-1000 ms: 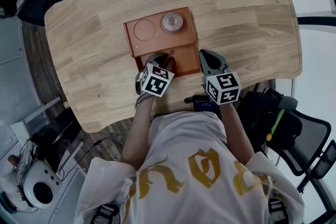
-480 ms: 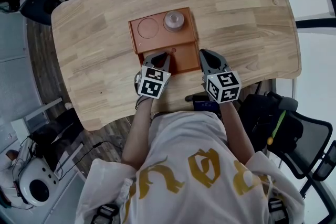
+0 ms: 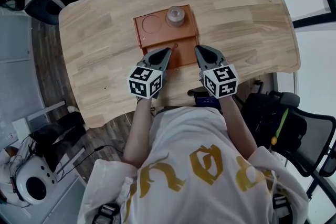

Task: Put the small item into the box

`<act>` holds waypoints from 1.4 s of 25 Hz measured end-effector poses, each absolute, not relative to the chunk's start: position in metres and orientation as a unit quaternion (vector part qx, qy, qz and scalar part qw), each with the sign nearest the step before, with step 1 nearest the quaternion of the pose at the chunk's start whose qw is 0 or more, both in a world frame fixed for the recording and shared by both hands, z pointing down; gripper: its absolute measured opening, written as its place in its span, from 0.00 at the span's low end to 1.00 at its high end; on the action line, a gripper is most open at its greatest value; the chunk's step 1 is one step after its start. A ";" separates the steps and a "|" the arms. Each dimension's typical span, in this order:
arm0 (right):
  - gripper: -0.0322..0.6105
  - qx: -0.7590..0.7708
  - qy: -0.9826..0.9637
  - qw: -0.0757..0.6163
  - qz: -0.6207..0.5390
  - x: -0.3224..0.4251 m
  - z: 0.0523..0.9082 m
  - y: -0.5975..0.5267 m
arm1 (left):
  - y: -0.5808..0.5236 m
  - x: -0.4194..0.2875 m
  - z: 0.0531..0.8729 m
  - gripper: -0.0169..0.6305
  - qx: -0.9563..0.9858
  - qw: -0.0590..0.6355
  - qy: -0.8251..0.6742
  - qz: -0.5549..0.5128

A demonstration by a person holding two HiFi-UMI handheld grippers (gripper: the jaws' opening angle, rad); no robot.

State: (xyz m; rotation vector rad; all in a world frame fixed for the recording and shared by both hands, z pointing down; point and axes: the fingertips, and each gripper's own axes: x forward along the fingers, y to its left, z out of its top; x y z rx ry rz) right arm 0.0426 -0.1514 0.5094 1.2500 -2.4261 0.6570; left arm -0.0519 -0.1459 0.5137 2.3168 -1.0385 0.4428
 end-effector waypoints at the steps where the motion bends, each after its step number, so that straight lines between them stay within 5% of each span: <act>1: 0.07 0.442 -0.852 0.164 0.229 0.042 0.507 -0.150 | -0.145 -0.054 0.509 0.04 0.863 0.267 -0.395 0.165; 13: 0.07 0.447 -0.867 0.146 0.166 0.030 0.463 -0.121 | -0.118 -0.085 0.456 0.04 0.857 0.178 -0.465 0.129; 35: 0.07 0.478 -0.864 0.107 0.117 0.046 0.418 -0.089 | -0.082 -0.118 0.393 0.04 0.831 0.137 -0.538 0.041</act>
